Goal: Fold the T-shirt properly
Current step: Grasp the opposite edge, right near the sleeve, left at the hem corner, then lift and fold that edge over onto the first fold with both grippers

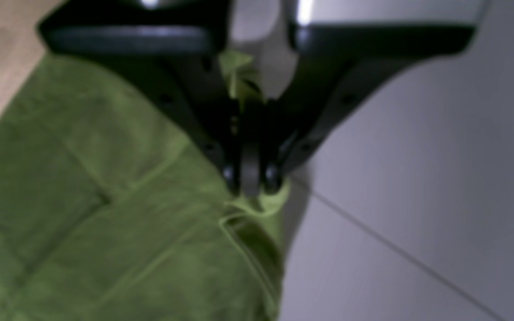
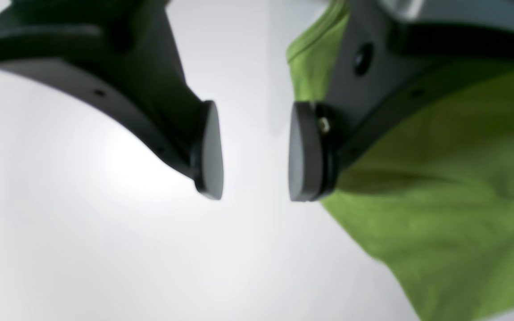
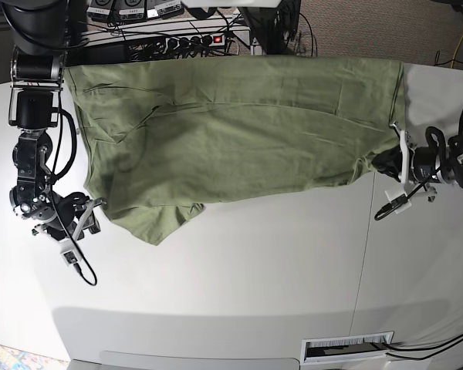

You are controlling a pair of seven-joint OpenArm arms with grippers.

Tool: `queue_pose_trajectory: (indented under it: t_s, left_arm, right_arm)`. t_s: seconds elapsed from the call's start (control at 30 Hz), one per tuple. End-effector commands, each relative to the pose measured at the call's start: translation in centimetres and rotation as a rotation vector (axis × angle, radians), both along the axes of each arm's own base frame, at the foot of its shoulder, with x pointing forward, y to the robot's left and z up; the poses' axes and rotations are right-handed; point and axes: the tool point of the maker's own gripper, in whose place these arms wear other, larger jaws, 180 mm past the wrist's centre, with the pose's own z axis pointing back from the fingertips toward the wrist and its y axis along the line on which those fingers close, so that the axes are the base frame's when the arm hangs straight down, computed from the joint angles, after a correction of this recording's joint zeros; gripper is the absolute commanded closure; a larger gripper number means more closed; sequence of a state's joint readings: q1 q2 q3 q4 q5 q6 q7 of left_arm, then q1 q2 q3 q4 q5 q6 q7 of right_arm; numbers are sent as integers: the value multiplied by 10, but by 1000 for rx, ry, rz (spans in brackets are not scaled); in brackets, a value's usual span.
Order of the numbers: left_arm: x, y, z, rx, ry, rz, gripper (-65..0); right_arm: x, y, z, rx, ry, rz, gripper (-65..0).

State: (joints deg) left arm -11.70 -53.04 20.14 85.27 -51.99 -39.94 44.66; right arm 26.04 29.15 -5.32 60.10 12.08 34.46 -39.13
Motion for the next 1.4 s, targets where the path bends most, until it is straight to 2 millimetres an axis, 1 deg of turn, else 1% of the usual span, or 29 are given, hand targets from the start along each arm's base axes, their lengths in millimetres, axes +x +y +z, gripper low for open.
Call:
queue_pose_trajectory:
  t_s: [0.0, 0.17, 0.33, 0.43, 0.63, 0.67, 0.7, 0.83, 0.9, 1.0, 1.07, 1.17, 1.27, 1.37]
  left_arm:
    - [10, 7, 14, 5, -36, 7, 0]
    - [10, 7, 14, 7, -35, 6, 0]
    - [10, 7, 14, 6, -36, 7, 0]
    - [10, 7, 14, 7, -36, 6, 0]
    - [10, 7, 14, 6, -36, 7, 0]
    - [10, 7, 14, 6, -36, 7, 0]
    - [10, 7, 14, 6, -36, 7, 0]
    - [10, 7, 14, 7, -36, 7, 0]
    - [10, 7, 14, 6, -37, 7, 0]
    - [11, 7, 15, 7, -39, 7, 0]
    - [12, 8, 17, 8, -44, 5, 0]
    - [12, 7, 22, 16, -57, -9, 0]
    - [11, 10, 30, 37, -75, -30, 0]
    - [8, 18, 38, 76, -85, -52, 0]
  right_arm:
    - [16, -1, 22, 10, -74, 3, -251]
    - [17, 12, 8, 32, -67, 10, -251]
    - [15, 24, -12, 43, -36, 16, -251]
    - [12, 23, -21, 17, -20, 20, -251]
    - [7, 18, -31, -1, 7, 15, -243]
    - [6, 17, -32, -2, 12, 13, -223]
    - [5, 16, -33, -6, 22, 10, -187]
    - [1, 11, -36, -28, 64, -2, -3]
    - [-1, 10, -36, -40, 80, -4, 0]
    - [-1, 11, -31, -56, 84, -3, 0]
    - [2, 14, -23, -59, 73, 3, 0]
    - [7, 23, -5, -39, 53, 13, 0]
    - [7, 29, 14, -35, 36, 30, 0]
    - [3, 30, 34, -55, 9, 51, 0]
